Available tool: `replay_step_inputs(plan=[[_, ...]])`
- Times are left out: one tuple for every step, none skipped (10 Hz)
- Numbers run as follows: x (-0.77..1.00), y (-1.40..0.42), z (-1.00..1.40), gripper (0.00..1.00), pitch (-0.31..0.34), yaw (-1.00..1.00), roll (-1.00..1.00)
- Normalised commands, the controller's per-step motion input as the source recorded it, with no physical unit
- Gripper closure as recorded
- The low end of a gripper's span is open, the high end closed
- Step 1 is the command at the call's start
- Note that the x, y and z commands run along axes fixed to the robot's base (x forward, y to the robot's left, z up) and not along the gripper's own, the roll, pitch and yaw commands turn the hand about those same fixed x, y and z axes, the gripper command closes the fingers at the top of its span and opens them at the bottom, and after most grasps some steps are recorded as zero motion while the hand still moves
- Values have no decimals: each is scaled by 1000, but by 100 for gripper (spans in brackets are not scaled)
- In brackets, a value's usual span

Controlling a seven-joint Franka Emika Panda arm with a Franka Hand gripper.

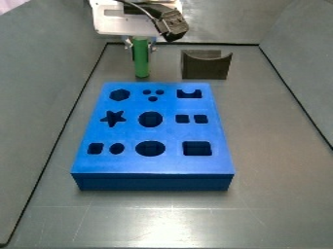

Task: Pick up the hexagon object. Move up. Move to above the board. Insert the hexagon object.
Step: Pick up the hexagon object.

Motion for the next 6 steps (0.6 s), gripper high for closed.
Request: replay_step_inputs(plan=[[0,0,0,100,0,0,0],[0,0,0,100,0,0,0],[0,0,0,100,0,0,0],[0,0,0,100,0,0,0],[0,0,0,100,0,0,0],[0,0,0,100,0,0,0]])
